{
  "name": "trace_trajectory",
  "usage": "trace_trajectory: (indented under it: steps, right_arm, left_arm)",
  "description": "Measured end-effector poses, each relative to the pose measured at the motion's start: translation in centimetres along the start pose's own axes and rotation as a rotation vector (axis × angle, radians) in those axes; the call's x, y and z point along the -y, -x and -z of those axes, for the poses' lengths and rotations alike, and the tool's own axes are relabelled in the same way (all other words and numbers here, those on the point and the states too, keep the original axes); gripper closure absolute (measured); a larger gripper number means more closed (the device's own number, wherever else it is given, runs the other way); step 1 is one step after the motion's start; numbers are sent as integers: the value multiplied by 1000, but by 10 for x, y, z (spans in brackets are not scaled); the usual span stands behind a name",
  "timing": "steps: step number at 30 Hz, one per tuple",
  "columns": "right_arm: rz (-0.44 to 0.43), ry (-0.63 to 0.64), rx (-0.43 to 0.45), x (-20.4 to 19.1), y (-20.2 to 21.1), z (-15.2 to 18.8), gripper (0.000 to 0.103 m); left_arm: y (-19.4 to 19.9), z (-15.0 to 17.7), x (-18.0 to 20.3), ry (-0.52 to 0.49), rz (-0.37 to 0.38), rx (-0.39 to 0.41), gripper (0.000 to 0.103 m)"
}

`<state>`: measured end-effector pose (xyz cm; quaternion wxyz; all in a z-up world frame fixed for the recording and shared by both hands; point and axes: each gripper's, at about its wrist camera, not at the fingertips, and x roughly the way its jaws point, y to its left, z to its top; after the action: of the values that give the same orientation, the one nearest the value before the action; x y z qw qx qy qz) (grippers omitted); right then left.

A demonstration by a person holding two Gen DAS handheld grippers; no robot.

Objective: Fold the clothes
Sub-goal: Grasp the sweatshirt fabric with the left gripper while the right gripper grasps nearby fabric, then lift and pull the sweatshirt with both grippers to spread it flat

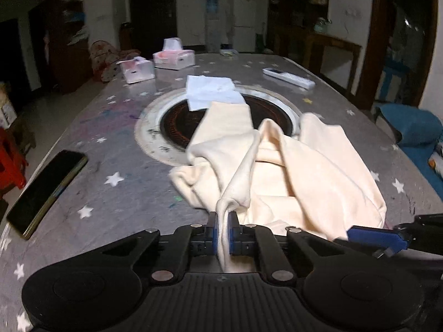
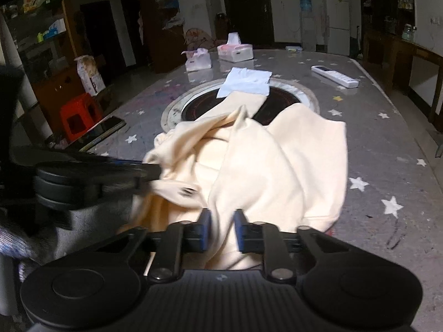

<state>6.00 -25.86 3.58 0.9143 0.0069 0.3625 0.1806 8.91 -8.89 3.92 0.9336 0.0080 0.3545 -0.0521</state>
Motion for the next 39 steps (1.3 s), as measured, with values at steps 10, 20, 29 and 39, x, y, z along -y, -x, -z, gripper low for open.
trace_trajectory:
  steps: [10,20,29,39]
  right_arm:
    - [-48,31,98,7,80,24,102]
    - [-85,133,66,-22,101,44,84]
    - [-153,295,24,-80,65,48,56]
    - [-157,335,4,-101,35,43,50]
  left_arm:
    - [89,33,-34,80,27,84,96]
    - [153,104,-43,138,62,40,96]
    - [181,148,-72,226,21,-9,96]
    - [191,159,-84,231,7,-16,91]
